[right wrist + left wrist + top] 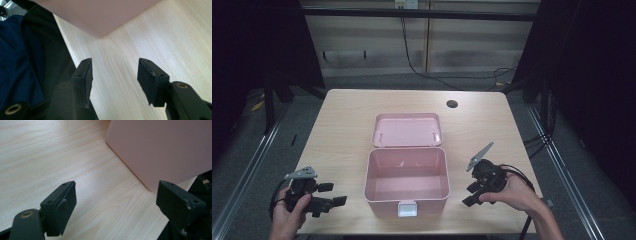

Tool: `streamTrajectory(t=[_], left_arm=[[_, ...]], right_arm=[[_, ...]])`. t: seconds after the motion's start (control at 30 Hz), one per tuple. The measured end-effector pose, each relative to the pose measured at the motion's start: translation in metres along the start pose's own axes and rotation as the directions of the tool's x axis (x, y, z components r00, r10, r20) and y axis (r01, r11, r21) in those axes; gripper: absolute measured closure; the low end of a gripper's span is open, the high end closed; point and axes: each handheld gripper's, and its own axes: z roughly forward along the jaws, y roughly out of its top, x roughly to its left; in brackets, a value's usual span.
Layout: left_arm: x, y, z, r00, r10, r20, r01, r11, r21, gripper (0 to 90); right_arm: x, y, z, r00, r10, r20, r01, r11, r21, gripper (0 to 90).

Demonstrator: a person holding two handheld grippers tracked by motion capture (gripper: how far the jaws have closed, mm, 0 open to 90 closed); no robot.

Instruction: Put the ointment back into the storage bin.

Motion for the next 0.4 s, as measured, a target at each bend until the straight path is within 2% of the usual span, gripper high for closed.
streamTrajectory(t=[0.17, 0.33, 0.4], left_arm=[[0.000, 0.000, -0.001, 1.0000, -0.001, 0.002, 0.001, 1.0000, -0.003, 16.6], [0.001, 0.000, -0.001, 1.0000, -0.001, 0.001, 0.001, 1.0000, -0.004, 16.6], [0.001, 0.000, -0.001, 1.0000, -0.001, 0.001, 0.001, 1.0000, -0.004, 16.6]], right_arm=[[-0.007, -0.006, 0.011, 0.9990, 0.038, 0.026, -0.038, 0.999, 0.002, 44.4], [-0.016, -0.013, 0.023, 0.9962, 0.065, 0.058, -0.063, 0.997, -0.041, 44.2], [-0.020, -0.018, 0.028, 0.9932, 0.096, 0.066, -0.092, 0.994, -0.061, 43.5]])
